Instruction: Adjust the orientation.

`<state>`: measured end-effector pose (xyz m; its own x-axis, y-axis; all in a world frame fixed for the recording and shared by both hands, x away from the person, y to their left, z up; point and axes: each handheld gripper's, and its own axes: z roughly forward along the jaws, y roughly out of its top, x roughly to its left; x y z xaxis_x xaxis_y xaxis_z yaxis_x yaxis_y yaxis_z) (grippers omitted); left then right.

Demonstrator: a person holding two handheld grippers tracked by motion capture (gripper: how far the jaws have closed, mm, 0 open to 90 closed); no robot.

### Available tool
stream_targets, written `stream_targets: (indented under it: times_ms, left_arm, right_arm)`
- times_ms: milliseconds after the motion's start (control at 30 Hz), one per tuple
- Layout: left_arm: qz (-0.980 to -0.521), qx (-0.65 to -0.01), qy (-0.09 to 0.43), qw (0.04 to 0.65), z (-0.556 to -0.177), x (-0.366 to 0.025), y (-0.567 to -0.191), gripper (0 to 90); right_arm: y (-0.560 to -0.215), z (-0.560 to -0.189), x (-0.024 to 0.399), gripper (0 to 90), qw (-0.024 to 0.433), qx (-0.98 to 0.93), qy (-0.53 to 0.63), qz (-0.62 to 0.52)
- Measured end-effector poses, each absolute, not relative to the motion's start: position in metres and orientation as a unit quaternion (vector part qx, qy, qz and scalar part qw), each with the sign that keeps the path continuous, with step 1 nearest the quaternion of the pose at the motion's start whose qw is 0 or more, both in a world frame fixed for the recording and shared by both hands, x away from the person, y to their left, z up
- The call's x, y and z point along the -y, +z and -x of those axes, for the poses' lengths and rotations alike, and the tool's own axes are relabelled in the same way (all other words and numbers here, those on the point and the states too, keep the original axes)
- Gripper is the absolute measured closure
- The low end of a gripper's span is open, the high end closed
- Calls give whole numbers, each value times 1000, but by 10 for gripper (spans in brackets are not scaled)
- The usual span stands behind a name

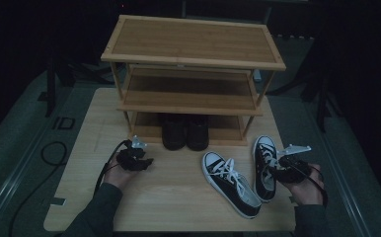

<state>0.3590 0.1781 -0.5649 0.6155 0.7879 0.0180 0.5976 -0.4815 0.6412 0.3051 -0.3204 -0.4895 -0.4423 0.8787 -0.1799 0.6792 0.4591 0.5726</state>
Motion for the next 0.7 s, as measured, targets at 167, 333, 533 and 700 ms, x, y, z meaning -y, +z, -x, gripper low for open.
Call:
stream_targets:
  times_ms: [167, 333, 533, 700]
  left_arm:
    - [-846, -409, 157, 303, -359, -178, -565, 544]
    - [-846, -408, 157, 304, -359, -178, -565, 544]
    - [-847, -408, 157, 303, -359, -178, -565, 544]
    - [-847, -407, 156, 303, -359, -179, -565, 544]
  right_arm:
    - [-498, -311, 319, 491, 223, -822, 200, -485]
    - [-510, -321, 315, 527, 217, -819, 174, -502]
    - [-519, -333, 316, 661, 196, -807, 170, -531]
    - [-516, -331, 314, 832, 210, -803, 152, -537]
